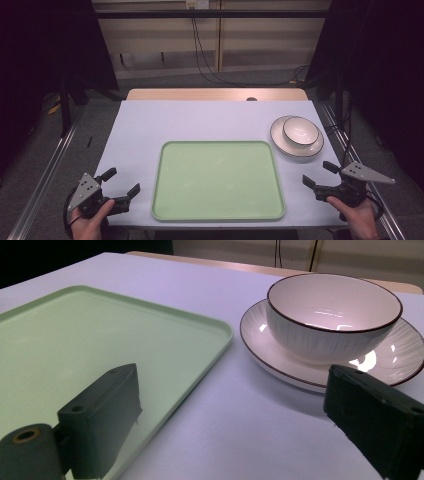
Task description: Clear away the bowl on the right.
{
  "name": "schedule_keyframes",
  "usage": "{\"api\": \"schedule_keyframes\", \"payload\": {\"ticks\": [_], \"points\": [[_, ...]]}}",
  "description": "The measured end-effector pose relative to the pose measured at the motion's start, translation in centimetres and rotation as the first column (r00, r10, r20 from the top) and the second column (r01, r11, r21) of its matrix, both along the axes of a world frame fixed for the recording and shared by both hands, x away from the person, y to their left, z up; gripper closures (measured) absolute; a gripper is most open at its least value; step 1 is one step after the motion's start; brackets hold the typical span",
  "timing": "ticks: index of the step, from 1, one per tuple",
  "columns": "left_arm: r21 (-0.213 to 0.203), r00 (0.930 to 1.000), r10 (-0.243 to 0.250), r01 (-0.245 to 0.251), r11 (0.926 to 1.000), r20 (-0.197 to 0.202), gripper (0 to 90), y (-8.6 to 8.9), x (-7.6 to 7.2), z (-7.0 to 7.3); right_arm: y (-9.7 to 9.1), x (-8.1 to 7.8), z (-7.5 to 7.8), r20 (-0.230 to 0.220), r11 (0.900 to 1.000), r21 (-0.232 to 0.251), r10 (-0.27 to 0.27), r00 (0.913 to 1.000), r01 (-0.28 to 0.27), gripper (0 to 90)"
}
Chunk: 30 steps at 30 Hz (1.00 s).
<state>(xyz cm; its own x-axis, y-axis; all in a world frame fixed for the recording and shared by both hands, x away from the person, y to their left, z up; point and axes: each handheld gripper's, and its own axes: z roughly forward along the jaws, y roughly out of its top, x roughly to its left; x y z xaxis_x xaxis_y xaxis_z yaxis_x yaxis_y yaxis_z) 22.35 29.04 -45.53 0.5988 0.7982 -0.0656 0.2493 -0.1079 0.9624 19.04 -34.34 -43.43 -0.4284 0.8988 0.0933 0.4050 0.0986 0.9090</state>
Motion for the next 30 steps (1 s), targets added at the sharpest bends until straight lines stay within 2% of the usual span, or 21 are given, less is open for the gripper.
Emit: {"api": "schedule_keyframes", "payload": {"ticks": [5, 6, 10, 13, 21, 24, 30], "points": [[-0.002, 1.0000, 0.004, -0.004, 1.0000, 0.001, 1.6, 0.1, 0.0, 0.0, 0.1, 0.0, 0.0, -0.007, 1.0000, 0.000, 0.001, 1.0000, -0.001, 8.6], [-0.005, 1.0000, 0.001, -0.001, 1.0000, -0.002, 1.6, 0.1, 0.0, 0.0, 0.1, 0.0, 0.0, -0.008, 0.9998, -0.020, 0.003, 1.0000, -0.003, 8.6], [-0.013, 1.0000, 0.006, -0.006, 0.9999, -0.003, 1.6, 0.1, 0.0, 0.0, 0.0, 0.1, 0.0, -0.015, 0.9997, -0.023, 0.011, 0.9998, -0.011, 8.6], [-0.001, 1.0000, 0.006, -0.006, 1.0000, -0.001, 1.6, 0.1, 0.0, 0.0, 0.0, 0.3, 0.0, -0.019, 0.9997, -0.022, 0.009, 0.9998, -0.009, 9.7], [-0.001, 1.0000, 0.002, -0.002, 1.0000, 0.001, 1.6, 0.0, 0.0, 0.0, 0.0, 0.4, -0.1, -0.031, 0.9993, -0.028, 0.022, 0.9993, -0.022, 14.0], [0.004, 1.0000, -0.006, 0.006, 1.0000, 0.001, 1.7, -0.1, 0.0, 0.0, 0.0, 0.7, -0.1, -0.040, 0.9989, -0.033, 0.032, 0.9987, -0.033, 13.7], [0.004, 1.0000, -0.004, 0.004, 1.0000, -0.002, 1.8, 0.0, 0.0, 0.0, 0.3, 1.6, -0.3, -0.060, 0.9980, -0.048, 0.039, 0.9974, -0.042, 7.7]]}}
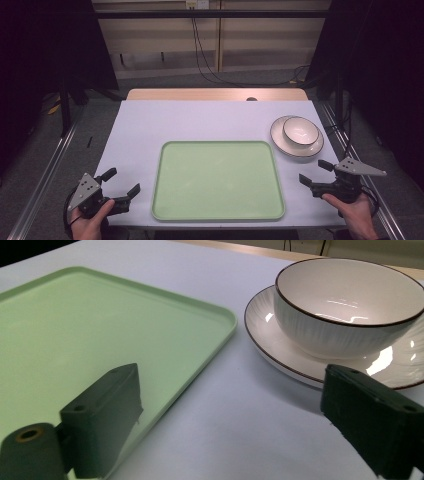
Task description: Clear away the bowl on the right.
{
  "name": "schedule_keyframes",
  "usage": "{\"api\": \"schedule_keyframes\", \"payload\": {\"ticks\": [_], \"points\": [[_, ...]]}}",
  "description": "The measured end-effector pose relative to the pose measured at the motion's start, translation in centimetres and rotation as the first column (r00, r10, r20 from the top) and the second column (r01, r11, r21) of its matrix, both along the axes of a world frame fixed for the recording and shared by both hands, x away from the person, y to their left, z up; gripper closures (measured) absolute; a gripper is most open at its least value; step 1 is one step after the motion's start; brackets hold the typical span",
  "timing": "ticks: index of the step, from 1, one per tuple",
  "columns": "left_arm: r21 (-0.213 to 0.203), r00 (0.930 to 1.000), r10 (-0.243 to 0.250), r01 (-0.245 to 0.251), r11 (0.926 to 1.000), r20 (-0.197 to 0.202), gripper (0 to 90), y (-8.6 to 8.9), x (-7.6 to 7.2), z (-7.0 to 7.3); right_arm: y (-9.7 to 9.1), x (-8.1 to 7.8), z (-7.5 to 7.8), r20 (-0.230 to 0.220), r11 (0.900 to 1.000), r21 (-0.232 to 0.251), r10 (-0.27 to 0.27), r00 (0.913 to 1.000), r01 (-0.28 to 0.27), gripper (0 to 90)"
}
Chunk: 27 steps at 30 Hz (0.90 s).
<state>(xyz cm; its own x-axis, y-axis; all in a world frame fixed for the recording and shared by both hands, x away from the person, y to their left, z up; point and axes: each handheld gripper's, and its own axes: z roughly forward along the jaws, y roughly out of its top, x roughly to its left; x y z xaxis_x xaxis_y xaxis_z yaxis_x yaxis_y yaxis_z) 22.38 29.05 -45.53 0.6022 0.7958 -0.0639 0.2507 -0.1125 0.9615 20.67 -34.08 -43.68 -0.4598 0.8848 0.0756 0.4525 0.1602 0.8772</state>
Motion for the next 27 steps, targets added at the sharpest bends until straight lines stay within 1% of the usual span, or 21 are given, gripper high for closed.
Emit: {"api": "schedule_keyframes", "payload": {"ticks": [2, 3, 4, 5, 7, 9, 12, 13, 14, 15, 16, 17, 18, 19, 20, 21, 23, 24, 27], "points": [[-0.007, 1.0000, 0.000, 0.000, 1.0000, -0.002, 1.8, 0.0, 0.0, 0.0, 0.1, 0.2, 0.0, -0.006, 1.0000, -0.002, 0.006, 1.0000, -0.006, 7.7], [-0.008, 1.0000, 0.001, -0.001, 1.0000, -0.003, 1.8, 0.1, 0.0, -0.1, 0.1, 0.7, -0.2, -0.019, 0.9998, -0.008, 0.015, 0.9997, -0.016, 8.7], [-0.008, 1.0000, 0.001, -0.001, 1.0000, -0.003, 1.8, 0.1, 0.0, -0.1, 0.1, 0.7, -0.2, -0.019, 0.9998, -0.008, 0.015, 0.9997, -0.016, 8.7], [-0.010, 1.0000, 0.002, -0.002, 1.0000, -0.001, 1.8, 0.1, 0.0, 0.0, 0.1, 1.0, -0.2, -0.039, 0.9998, 0.000, 0.019, 0.9991, -0.019, 9.1], [-0.007, 1.0000, 0.005, -0.005, 1.0000, 0.001, 1.8, 0.1, 0.0, 0.0, -0.1, 1.1, -0.2, -0.042, 0.9996, 0.002, 0.029, 0.9987, -0.029, 11.0], [-0.007, 1.0000, 0.001, -0.001, 1.0000, -0.004, 1.8, 0.1, 0.0, 0.0, -0.1, 1.3, -0.1, -0.041, 0.9995, 0.001, 0.031, 0.9987, -0.031, 11.0], [-0.006, 1.0000, 0.007, -0.007, 1.0000, -0.002, 1.9, 0.1, 0.0, 0.0, -0.5, 1.7, 0.1, -0.042, 0.9997, 0.006, 0.025, 0.9988, -0.025, 12.6], [-0.002, 1.0000, 0.002, -0.002, 1.0000, -0.003, 1.9, 0.1, 0.1, 0.0, -0.7, 2.0, 0.2, -0.043, 0.9998, -0.011, 0.018, 0.9989, -0.019, 14.5], [-0.002, 1.0000, 0.002, -0.002, 1.0000, -0.003, 1.9, 0.1, 0.1, 0.0, -0.7, 2.0, 0.2, -0.043, 0.9998, -0.011, 0.018, 0.9989, -0.019, 14.5], [-0.002, 1.0000, 0.004, -0.004, 1.0000, -0.004, 1.9, 0.1, 0.0, 0.0, -0.8, 2.2, 0.3, -0.049, 0.9995, -0.015, 0.026, 0.9985, -0.026, 16.6], [-0.005, 1.0000, 0.003, -0.003, 1.0000, -0.004, 1.9, 0.1, 0.0, -0.1, -0.9, 2.7, 0.5, -0.053, 0.9995, -0.023, 0.023, 0.9983, -0.024, 16.2], [-0.005, 1.0000, 0.003, -0.003, 1.0000, -0.004, 1.9, 0.1, 0.0, -0.1, -0.9, 2.7, 0.5, -0.053, 0.9995, -0.023, 0.023, 0.9983, -0.024, 16.2], [-0.005, 1.0000, 0.003, -0.003, 1.0000, -0.004, 1.9, 0.1, 0.0, 0.0, -1.0, 2.9, 0.5, -0.059, 0.9993, -0.028, 0.024, 0.9980, -0.026, 18.4], [0.006, 1.0000, -0.002, 0.002, 1.0000, -0.006, 1.9, 0.0, 0.0, 0.0, -1.3, 3.4, 0.6, -0.074, 0.9996, -0.022, 0.018, 0.9971, -0.019, 16.4], [0.006, 1.0000, -0.002, 0.002, 1.0000, -0.006, 1.9, 0.0, 0.0, 0.0, -1.3, 3.4, 0.6, -0.074, 0.9996, -0.022, 0.018, 0.9971, -0.019, 16.4], [0.009, 1.0000, 0.004, -0.004, 0.9999, -0.001, 1.9, 0.0, 0.0, 0.0, -1.6, 4.0, 0.7, -0.099, 0.9993, -0.033, 0.012, 0.9950, -0.016, 16.8], [0.005, 1.0000, 0.005, -0.005, 1.0000, -0.004, 1.9, 0.1, 0.0, -0.1, -1.9, 4.4, 0.8, -0.104, 0.9997, -0.022, 0.012, 0.9945, -0.014, 17.8], [0.005, 1.0000, 0.005, -0.005, 1.0000, -0.004, 1.9, 0.1, 0.0, -0.1, -1.9, 4.4, 0.8, -0.104, 0.9997, -0.022, 0.012, 0.9945, -0.014, 17.8], [0.006, 1.0000, -0.006, 0.006, 1.0000, -0.006, 1.9, 0.0, 0.0, -0.1, -2.2, 5.2, 1.2, -0.112, 0.9996, -0.026, 0.007, 0.9937, -0.010, 20.0]]}}
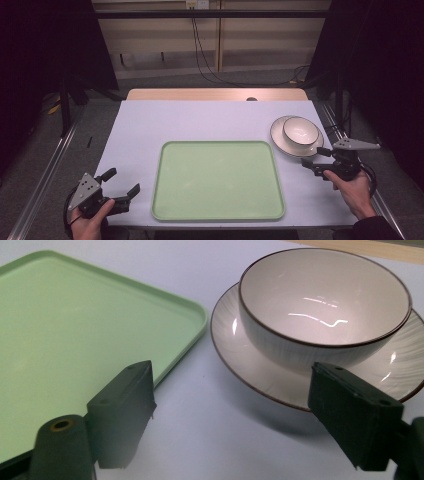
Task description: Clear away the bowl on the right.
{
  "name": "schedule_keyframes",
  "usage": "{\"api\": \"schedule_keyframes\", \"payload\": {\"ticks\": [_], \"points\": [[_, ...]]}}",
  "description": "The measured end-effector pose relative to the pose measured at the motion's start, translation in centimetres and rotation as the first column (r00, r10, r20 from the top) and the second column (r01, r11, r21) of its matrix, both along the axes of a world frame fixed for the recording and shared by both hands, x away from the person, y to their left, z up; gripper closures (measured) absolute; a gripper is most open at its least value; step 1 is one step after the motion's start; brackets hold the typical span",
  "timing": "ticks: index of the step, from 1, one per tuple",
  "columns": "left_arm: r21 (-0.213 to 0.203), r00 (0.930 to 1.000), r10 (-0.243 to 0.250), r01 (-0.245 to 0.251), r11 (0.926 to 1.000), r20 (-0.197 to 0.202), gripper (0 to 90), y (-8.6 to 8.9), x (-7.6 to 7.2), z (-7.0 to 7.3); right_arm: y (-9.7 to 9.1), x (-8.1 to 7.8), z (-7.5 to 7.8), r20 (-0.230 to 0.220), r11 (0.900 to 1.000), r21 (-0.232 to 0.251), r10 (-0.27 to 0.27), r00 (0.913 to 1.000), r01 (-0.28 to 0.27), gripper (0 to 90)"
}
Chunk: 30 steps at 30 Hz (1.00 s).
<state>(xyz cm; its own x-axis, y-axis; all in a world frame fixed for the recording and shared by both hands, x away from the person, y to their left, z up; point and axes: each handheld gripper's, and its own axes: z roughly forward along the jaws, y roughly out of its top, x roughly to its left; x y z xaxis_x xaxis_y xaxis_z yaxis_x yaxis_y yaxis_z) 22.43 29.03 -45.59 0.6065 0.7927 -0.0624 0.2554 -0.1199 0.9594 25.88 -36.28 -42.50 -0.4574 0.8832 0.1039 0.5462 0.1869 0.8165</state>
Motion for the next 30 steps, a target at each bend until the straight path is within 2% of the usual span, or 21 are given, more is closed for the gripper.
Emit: {"api": "schedule_keyframes", "payload": {"ticks": [4, 5, 7, 10, 11, 13, 14, 17, 19, 24, 25, 30], "points": [[-0.004, 0.9999, 0.011, -0.011, 0.9999, -0.004, 2.0, 0.1, 0.0, 0.0, -0.2, 0.7, 0.3, -0.012, 1.0000, 0.001, 0.006, 0.9999, -0.006, 22.7], [0.001, 0.9998, 0.018, -0.018, 0.9998, -0.004, 2.0, 0.1, 0.0, 0.0, -0.2, 0.9, 0.4, -0.006, 0.9999, -0.012, 0.001, 1.0000, -0.001, 22.6], [0.001, 0.9999, 0.012, -0.012, 0.9999, -0.002, 2.0, 0.1, 0.0, 0.0, -0.4, 1.4, 0.6, -0.016, 1.0000, 0.002, -0.001, 0.9999, 0.001, 22.4], [0.001, 0.9999, 0.012, -0.012, 0.9999, -0.003, 2.1, 0.1, 0.0, 0.0, -0.7, 2.3, 0.7, -0.016, 0.9999, -0.011, -0.005, 0.9999, 0.005, 22.7], [-0.003, 0.9999, 0.016, -0.016, 0.9999, -0.005, 2.0, 0.1, 0.0, 0.0, -0.9, 2.9, 0.7, -0.017, 0.9994, -0.029, -0.021, 0.9996, 0.020, 23.7], [0.001, 0.9999, 0.016, -0.016, 0.9999, -0.003, 2.0, 0.1, 0.0, 0.0, -1.1, 3.5, 0.7, -0.011, 0.9995, -0.018, -0.024, 0.9996, 0.024, 26.5], [-0.004, 0.9999, 0.015, -0.015, 0.9999, -0.005, 2.0, 0.1, 0.0, 0.0, -1.2, 3.9, 0.8, -0.011, 0.9988, -0.040, -0.030, 0.9995, 0.029, 26.3], [-0.001, 0.9998, 0.018, -0.018, 0.9998, -0.005, 2.0, 0.1, 0.0, -0.1, -1.4, 4.4, 1.0, -0.014, 0.9993, -0.023, -0.031, 0.9994, 0.031, 26.5], [0.008, 0.9999, 0.013, -0.013, 0.9999, -0.003, 2.0, 0.1, 0.0, -0.1, -1.6, 5.3, 1.5, -0.017, 0.9981, -0.048, -0.040, 0.9990, 0.039, 28.8], [0.008, 0.9999, 0.011, -0.011, 0.9999, -0.003, 2.0, 0.1, 0.0, 0.0, -2.0, 6.5, 1.8, -0.038, 0.9965, -0.070, -0.047, 0.9982, 0.045, 30.4], [0.008, 0.9999, 0.011, -0.011, 0.9999, -0.003, 2.0, 0.1, -0.1, 0.0, -2.3, 7.0, 1.9, -0.046, 0.9946, -0.078, -0.072, 0.9964, 0.068, 31.4], [0.006, 1.0000, 0.007, -0.007, 1.0000, -0.007, 2.0, 0.1, 0.0, -0.1, -2.9, 8.1, 1.8, -0.055, 0.9915, -0.097, -0.092, 0.9943, 0.086, 31.4]]}}
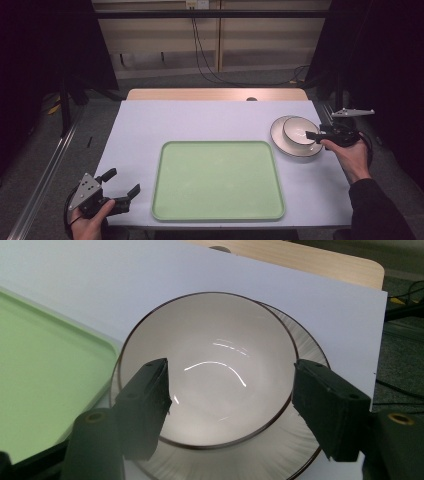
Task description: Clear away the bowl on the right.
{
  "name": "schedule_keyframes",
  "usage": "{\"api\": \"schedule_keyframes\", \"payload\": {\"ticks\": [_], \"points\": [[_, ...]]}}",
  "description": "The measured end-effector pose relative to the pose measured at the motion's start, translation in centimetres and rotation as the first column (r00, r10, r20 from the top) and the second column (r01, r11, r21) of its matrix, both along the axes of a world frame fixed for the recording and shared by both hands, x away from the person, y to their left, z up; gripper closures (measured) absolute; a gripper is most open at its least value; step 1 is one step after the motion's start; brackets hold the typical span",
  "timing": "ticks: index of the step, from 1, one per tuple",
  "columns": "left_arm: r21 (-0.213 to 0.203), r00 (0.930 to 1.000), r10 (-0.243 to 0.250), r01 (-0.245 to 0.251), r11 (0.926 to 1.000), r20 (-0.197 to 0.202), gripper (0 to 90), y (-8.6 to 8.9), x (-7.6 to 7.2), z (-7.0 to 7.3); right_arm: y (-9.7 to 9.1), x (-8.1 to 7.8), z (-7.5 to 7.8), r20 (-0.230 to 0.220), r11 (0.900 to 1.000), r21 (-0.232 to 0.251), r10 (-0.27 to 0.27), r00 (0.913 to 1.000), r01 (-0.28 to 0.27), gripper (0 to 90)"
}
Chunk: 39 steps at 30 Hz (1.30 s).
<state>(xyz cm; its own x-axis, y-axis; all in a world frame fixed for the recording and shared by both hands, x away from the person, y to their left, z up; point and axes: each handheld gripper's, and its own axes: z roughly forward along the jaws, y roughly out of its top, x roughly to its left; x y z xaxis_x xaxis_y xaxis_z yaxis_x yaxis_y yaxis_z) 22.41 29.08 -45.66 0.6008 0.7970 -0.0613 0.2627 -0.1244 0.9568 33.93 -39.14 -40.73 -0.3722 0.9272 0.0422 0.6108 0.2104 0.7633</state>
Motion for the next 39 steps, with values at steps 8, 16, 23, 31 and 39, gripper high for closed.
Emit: {"api": "schedule_keyframes", "payload": {"ticks": [8, 16, 23, 31, 39], "points": [[0.000, 1.0000, 0.009, -0.009, 1.0000, -0.001, 2.0, 0.1, 0.0, 0.0, -1.0, 2.1, -0.7, -0.071, 0.9994, -0.011, -0.034, 0.9969, 0.034, 34.0], [0.004, 1.0000, 0.009, -0.009, 1.0000, -0.003, 2.0, 0.1, 0.0, 0.0, -1.5, 4.0, -2.3, -0.169, 0.9998, -0.010, -0.019, 0.9854, 0.018, 38.3], [0.004, 1.0000, 0.003, -0.003, 1.0000, 0.000, 2.1, 0.0, 0.0, 0.0, -1.6, 4.6, -2.7, -0.206, 0.9989, -0.016, -0.046, 0.9774, 0.044, 48.3], [0.015, 1.0000, 0.009, -0.009, 0.9999, -0.001, 2.1, 0.1, -0.1, 0.0, -0.7, 5.6, -2.9, -0.258, 0.9980, -0.034, -0.060, 0.9642, 0.053, 65.8], [0.017, 0.9999, 0.010, -0.010, 0.9998, -0.003, 2.1, 0.1, -0.1, 0.0, -0.8, 5.9, -3.2, -0.294, 0.9962, -0.035, -0.087, 0.9518, 0.080, 74.6]]}}
